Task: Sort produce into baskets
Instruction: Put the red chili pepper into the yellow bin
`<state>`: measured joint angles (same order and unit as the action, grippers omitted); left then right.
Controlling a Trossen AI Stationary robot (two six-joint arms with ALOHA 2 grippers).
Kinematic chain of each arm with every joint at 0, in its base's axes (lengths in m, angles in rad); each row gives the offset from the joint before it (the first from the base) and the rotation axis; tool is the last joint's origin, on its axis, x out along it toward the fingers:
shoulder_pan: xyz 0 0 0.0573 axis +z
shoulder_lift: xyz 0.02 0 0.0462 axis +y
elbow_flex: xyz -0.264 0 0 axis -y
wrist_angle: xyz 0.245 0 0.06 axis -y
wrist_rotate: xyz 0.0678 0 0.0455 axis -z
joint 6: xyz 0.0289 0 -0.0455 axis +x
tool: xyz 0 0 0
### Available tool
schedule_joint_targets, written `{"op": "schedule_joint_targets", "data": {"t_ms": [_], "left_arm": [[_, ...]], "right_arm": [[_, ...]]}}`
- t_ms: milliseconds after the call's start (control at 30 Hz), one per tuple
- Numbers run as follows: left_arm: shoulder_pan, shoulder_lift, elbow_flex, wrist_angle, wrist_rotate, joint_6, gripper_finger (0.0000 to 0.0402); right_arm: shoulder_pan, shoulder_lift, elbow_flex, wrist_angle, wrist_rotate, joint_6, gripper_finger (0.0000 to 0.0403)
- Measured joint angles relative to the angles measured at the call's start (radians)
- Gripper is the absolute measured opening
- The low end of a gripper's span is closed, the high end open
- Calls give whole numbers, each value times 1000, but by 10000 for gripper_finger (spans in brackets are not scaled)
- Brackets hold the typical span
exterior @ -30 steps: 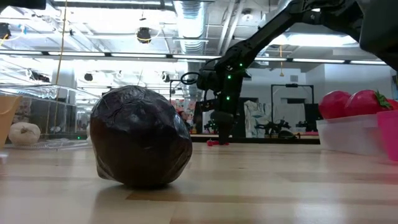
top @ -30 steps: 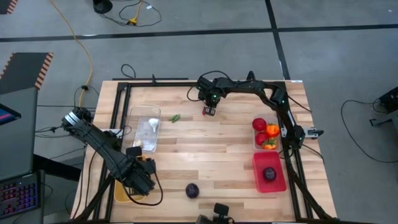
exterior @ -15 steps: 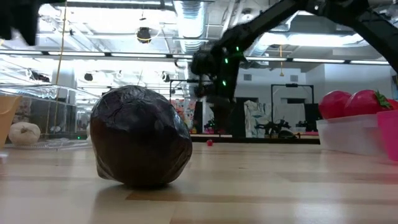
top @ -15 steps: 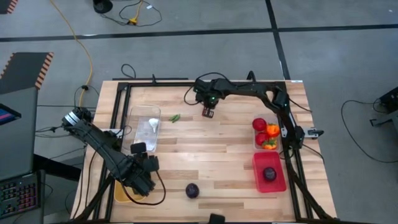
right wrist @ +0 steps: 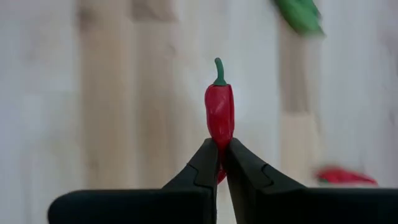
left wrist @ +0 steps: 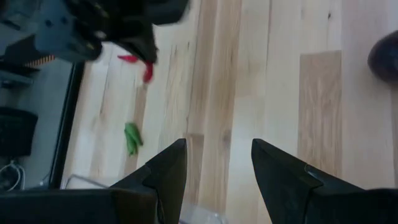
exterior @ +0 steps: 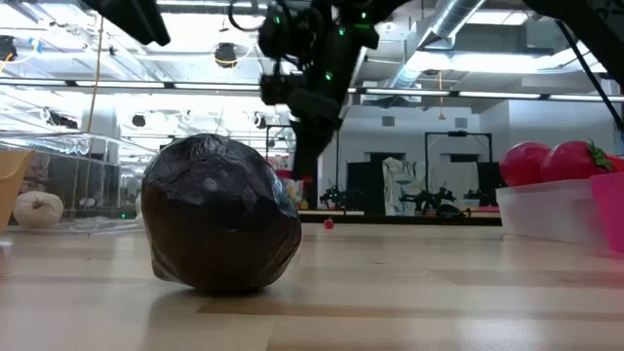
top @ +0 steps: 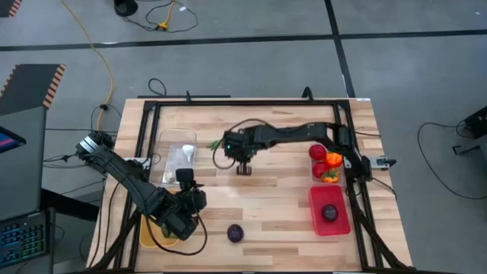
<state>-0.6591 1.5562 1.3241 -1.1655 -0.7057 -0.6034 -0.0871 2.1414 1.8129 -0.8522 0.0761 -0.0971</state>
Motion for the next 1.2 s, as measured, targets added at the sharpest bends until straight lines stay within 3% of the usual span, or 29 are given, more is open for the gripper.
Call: {"op": "schedule_joint_targets", "data": {"t_ms": [533,867,1200], "left_arm": [[18,0,0,24,49,68,169],[18,0,0,42,197,67,169],[22,0,0,41,196,70,167]], "right_arm": [[270,0,0,315,1,16,51],[301,-1,0,519,3,11,51],[303,-1,0,583,3,11,51]]}}
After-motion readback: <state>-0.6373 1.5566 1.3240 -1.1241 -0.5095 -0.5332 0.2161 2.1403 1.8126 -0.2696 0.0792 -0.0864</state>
